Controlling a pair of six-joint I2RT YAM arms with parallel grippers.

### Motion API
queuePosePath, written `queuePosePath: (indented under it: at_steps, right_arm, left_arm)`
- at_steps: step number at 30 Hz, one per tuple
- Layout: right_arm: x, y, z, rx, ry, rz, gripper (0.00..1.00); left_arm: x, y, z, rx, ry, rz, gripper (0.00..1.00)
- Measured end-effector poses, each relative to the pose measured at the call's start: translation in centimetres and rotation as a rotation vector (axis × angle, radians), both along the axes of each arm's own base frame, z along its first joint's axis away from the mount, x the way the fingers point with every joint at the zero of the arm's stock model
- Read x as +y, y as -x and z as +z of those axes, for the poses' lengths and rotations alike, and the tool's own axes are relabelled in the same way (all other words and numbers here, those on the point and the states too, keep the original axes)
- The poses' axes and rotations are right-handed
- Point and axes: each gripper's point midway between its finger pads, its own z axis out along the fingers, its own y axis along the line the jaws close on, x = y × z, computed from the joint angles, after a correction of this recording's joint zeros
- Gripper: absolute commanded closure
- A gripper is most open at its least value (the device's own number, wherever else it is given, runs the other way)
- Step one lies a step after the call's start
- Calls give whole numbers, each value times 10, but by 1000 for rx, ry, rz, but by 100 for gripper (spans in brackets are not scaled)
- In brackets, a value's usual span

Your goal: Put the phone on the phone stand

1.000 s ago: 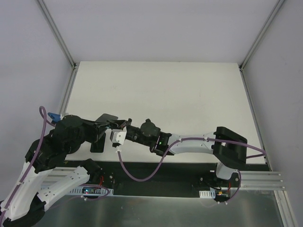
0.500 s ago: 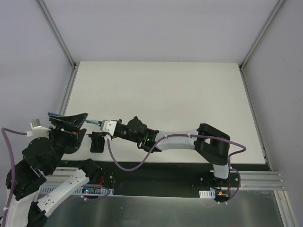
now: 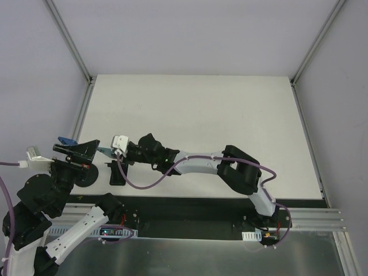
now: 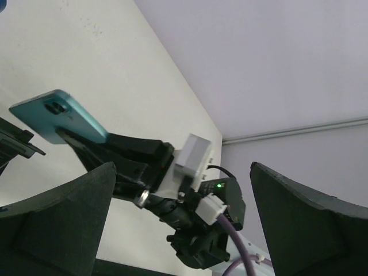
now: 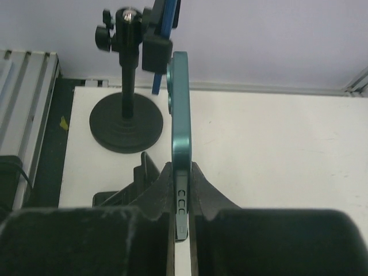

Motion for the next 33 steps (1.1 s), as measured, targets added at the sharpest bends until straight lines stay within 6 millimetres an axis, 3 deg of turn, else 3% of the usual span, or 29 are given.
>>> queuePosePath:
  at_steps: [4,9,33]
  right_arm:
    - [2,4,-30,26,70,18,99]
    - [4,6,-51,37,111,27,99]
    - [16,2,-56,36,54,16,99]
  left_arm:
    - [1,1,8,-29,-21,-11,1]
    - [4,4,18,-65,-35,-16,1]
    - [4,7,22,-91,-58,-37,1]
